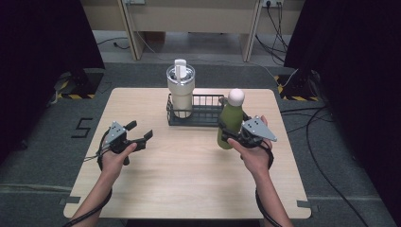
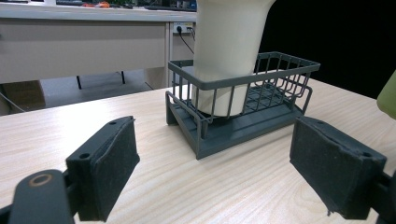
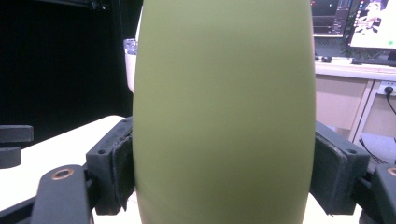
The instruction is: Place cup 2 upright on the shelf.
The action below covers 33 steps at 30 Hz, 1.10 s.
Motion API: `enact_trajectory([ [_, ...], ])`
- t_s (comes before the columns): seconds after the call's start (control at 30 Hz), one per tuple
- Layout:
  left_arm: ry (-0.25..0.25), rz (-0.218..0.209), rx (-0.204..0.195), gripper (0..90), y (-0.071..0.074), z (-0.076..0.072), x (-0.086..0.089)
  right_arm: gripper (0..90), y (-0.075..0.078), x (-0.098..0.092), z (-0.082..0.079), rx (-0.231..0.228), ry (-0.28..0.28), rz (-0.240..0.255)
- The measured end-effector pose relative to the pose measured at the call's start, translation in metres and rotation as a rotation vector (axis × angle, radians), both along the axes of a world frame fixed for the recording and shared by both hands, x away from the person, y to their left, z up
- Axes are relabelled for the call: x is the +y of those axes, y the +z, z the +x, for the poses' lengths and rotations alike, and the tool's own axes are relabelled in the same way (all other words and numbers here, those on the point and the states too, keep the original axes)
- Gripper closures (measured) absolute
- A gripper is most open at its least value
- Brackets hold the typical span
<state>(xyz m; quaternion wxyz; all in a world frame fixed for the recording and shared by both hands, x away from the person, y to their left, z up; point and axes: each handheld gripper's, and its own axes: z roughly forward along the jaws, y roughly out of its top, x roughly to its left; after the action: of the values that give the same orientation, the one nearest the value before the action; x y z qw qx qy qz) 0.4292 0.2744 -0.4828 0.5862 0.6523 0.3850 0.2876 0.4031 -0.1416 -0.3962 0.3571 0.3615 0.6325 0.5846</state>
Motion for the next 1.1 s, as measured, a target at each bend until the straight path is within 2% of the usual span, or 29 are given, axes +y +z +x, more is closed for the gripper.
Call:
enact_trajectory([
  [1.1, 0.004, -0.001, 0.007, 14.2, -0.001, -0.001, 0.001, 22.1, 0.014, 0.011, 0.026, -0.013, -0.021, 0.019],
])
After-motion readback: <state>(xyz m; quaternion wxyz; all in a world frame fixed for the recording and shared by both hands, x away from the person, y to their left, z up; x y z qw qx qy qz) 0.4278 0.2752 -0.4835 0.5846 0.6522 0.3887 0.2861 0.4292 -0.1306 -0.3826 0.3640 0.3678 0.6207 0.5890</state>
